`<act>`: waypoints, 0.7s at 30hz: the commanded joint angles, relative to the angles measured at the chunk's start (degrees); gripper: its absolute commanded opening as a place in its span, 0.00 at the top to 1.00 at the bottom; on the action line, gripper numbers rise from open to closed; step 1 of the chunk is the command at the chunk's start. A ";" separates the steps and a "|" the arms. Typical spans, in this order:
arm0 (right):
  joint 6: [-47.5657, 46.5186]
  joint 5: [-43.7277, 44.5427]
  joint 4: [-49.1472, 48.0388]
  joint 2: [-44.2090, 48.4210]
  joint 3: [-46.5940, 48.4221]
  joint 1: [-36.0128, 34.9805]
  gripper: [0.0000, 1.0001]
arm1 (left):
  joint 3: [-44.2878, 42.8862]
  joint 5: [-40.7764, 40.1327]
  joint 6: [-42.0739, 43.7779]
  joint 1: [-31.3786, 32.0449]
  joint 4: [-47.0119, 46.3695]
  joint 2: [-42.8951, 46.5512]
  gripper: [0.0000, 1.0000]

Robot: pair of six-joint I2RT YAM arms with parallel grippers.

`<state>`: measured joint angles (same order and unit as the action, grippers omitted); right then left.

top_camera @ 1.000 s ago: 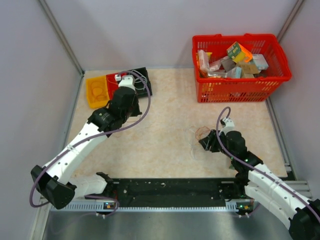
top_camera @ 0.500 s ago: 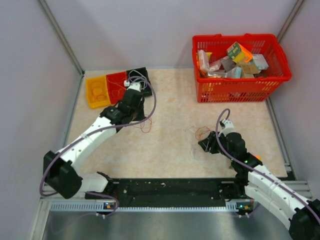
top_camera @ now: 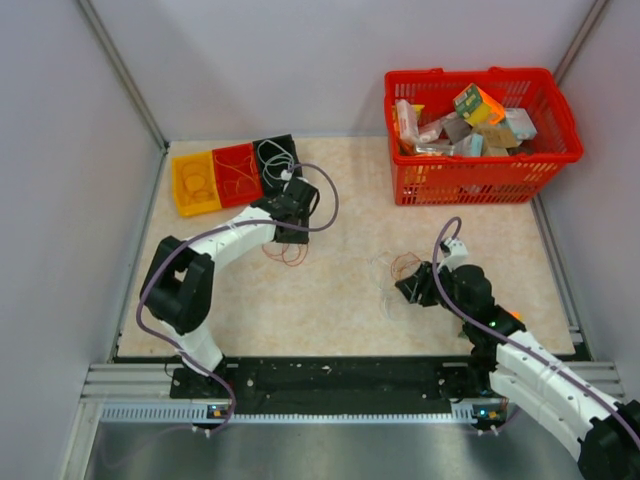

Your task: Untangle the cables

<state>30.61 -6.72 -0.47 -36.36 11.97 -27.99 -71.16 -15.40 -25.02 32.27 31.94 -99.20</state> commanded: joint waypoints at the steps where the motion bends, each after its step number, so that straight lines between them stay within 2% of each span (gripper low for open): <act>1: -0.64 -0.57 -1.73 1.20 -0.45 0.39 0.52 | -2.23 0.28 1.11 -0.19 -3.20 -0.56 0.52; 5: -0.64 -0.57 -1.73 1.38 -0.45 0.39 0.52 | -3.11 0.28 1.02 -0.19 -1.98 -1.08 0.38; 6: -0.81 -0.66 -1.73 1.47 -0.45 0.39 0.52 | -3.11 0.28 0.93 -0.19 -1.71 -1.35 0.30; 7: -0.73 -0.75 -1.81 1.38 -0.45 0.39 0.52 | -3.11 0.28 1.02 -0.10 -1.71 -1.87 0.26; 13: -0.81 -0.92 -1.90 1.20 -0.37 0.39 0.52 | -11.27 -2.87 -1.79 -0.02 5.75 -10.04 0.19; 14: -0.73 -1.01 -1.82 1.20 -0.37 0.39 0.52 | -12.07 -3.49 -1.97 -0.02 5.85 -11.09 0.15; 15: -0.73 -1.01 -1.73 1.38 -0.45 0.39 0.52 | -12.77 -3.76 -1.88 -0.19 5.85 -12.15 0.07; 16: -0.73 -0.93 -1.73 1.73 -0.45 0.30 0.52 | -13.74 -4.02 -2.58 -0.37 6.98 -13.20 0.06; 21: -0.73 -0.66 -1.38 2.52 -0.72 0.39 0.52 | -15.42 -5.52 -4.52 -0.45 8.14 -15.85 0.05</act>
<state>30.59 -7.25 -0.60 -35.11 11.51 -27.99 -84.49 -18.39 -27.31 32.27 37.93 -114.32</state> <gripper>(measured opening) 0.477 0.951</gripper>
